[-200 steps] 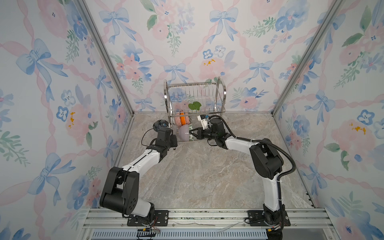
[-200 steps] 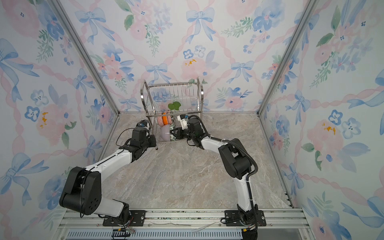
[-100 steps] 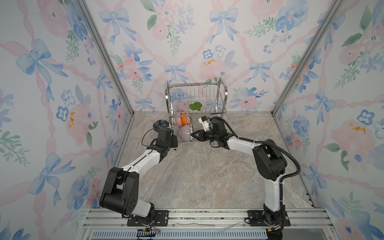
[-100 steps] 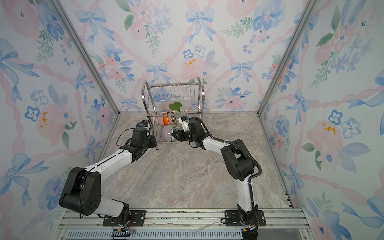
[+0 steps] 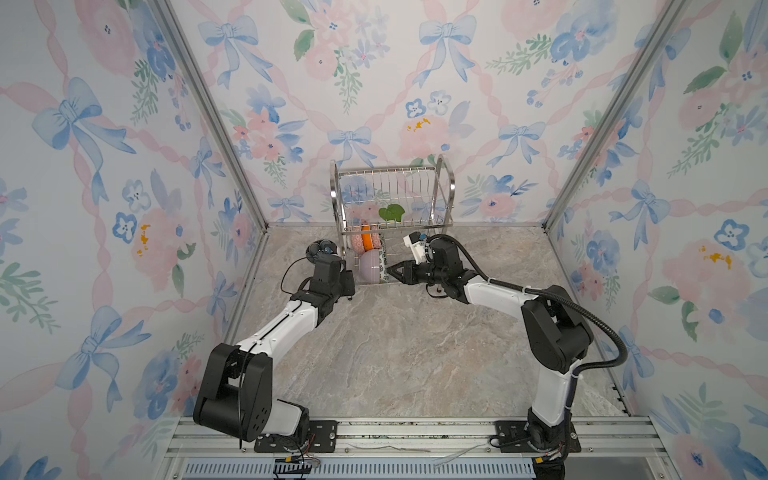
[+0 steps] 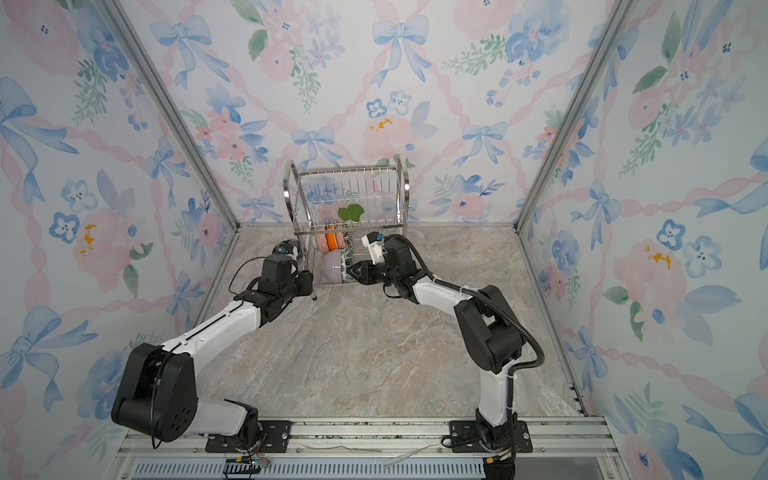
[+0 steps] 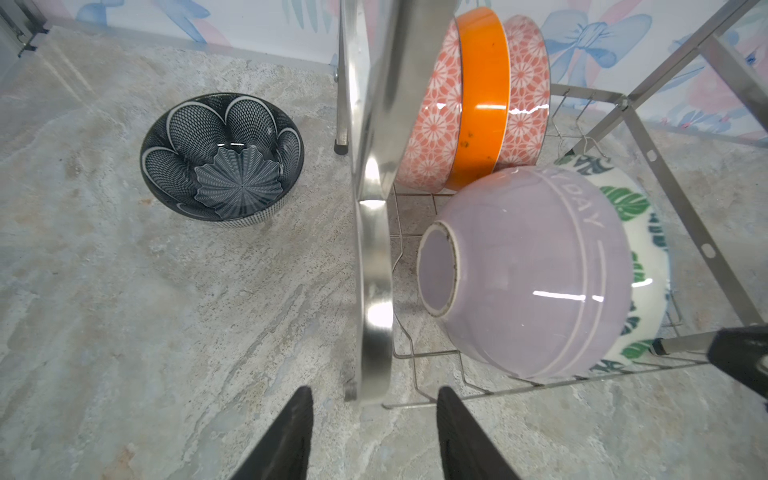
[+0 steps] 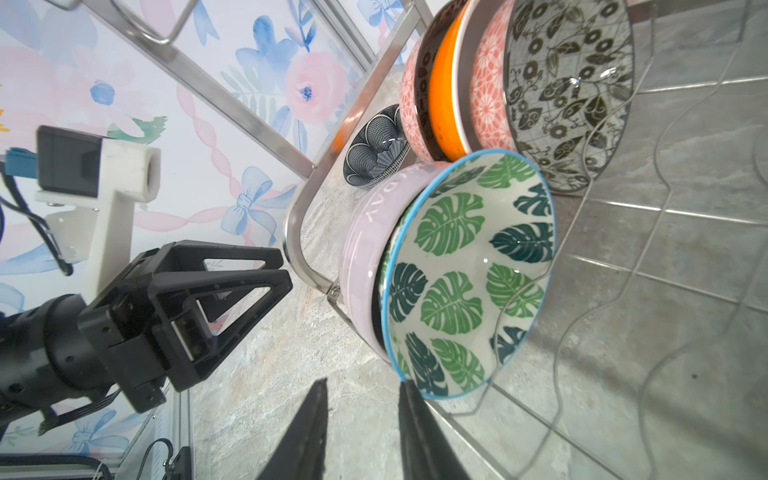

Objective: Load the bowls into the dish rack
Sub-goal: 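Open and withdraw the right gripper while the left gripper nears the black-and-white bowl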

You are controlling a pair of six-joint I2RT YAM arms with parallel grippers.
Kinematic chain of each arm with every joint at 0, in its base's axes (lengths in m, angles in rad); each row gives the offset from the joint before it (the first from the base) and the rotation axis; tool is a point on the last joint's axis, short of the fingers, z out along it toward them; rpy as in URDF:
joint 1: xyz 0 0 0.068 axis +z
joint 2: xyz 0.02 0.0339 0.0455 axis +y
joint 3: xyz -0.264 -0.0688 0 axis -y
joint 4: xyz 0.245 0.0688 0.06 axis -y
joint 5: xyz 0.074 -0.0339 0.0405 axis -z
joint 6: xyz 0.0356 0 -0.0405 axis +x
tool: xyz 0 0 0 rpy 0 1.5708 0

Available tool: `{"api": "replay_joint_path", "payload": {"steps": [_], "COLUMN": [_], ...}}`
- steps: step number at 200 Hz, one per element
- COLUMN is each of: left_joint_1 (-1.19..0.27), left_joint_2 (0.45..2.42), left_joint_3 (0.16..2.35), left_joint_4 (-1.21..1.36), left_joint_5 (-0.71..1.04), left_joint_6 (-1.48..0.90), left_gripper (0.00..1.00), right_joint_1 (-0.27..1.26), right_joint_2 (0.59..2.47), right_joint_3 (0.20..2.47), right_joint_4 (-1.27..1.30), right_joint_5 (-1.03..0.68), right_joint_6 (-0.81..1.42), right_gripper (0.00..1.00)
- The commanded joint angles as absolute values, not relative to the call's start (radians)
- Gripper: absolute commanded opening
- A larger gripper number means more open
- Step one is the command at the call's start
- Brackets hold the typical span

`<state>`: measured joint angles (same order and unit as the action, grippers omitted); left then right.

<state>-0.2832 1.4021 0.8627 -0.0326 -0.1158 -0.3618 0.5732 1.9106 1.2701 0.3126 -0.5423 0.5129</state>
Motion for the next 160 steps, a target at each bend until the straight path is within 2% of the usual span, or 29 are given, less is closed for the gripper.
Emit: {"api": "replay_joint_path", "payload": {"steps": [1, 10, 16, 30, 34, 37, 65, 71, 102, 125, 136, 140, 160], "left_joint_1": [-0.291, -0.291, -0.291, -0.291, -0.291, -0.291, -0.29, -0.29, -0.268, -0.191, -0.138, -0.118, -0.023], "left_joint_2": [1.362, 1.349, 1.338, 1.31, 1.303, 1.297, 1.239, 1.223, 1.116, 1.06, 1.063, 1.071, 1.156], "left_joint_3": [0.89, 0.887, 0.885, 0.881, 0.881, 0.879, 0.861, 0.852, 0.807, 0.788, 0.784, 0.785, 0.808], "left_joint_4": [-0.07, -0.073, -0.076, -0.084, -0.087, -0.09, -0.121, -0.124, -0.154, -0.162, -0.161, -0.161, -0.157], "left_joint_5": [-0.124, -0.123, -0.12, -0.116, -0.114, -0.114, -0.097, -0.099, -0.142, -0.131, -0.1, -0.08, 0.015], "left_joint_6": [-0.367, -0.371, -0.374, -0.377, -0.377, -0.379, -0.39, -0.395, -0.435, -0.484, -0.52, -0.534, -0.607], "left_gripper": [0.56, 0.57, 0.65, 0.7, 0.82, 0.85, 0.9, 0.98, 0.98, 0.98, 0.98, 0.98, 0.98], "right_joint_1": [0.56, 0.561, 0.561, 0.566, 0.567, 0.569, 0.58, 0.583, 0.621, 0.642, 0.645, 0.648, 0.655], "right_joint_2": [1.86, 1.845, 1.834, 1.807, 1.799, 1.793, 1.736, 1.723, 1.64, 1.568, 1.53, 1.516, 1.444], "right_joint_3": [1.223, 1.204, 1.192, 1.163, 1.154, 1.149, 1.096, 1.084, 1.027, 0.984, 0.965, 0.958, 0.924], "right_joint_4": [0.324, 0.33, 0.332, 0.337, 0.337, 0.337, 0.328, 0.325, 0.264, 0.219, 0.2, 0.192, 0.151], "right_joint_5": [-0.532, -0.53, -0.526, -0.515, -0.511, -0.509, -0.479, -0.473, -0.42, -0.377, -0.35, -0.336, -0.279], "right_joint_6": [0.538, 0.539, 0.539, 0.535, 0.532, 0.53, 0.514, 0.514, 0.451, 0.42, 0.409, 0.406, 0.377], "right_gripper": [0.34, 0.36, 0.37, 0.39, 0.4, 0.41, 0.48, 0.5, 0.65, 0.86, 1.0, 0.97, 0.96]}}
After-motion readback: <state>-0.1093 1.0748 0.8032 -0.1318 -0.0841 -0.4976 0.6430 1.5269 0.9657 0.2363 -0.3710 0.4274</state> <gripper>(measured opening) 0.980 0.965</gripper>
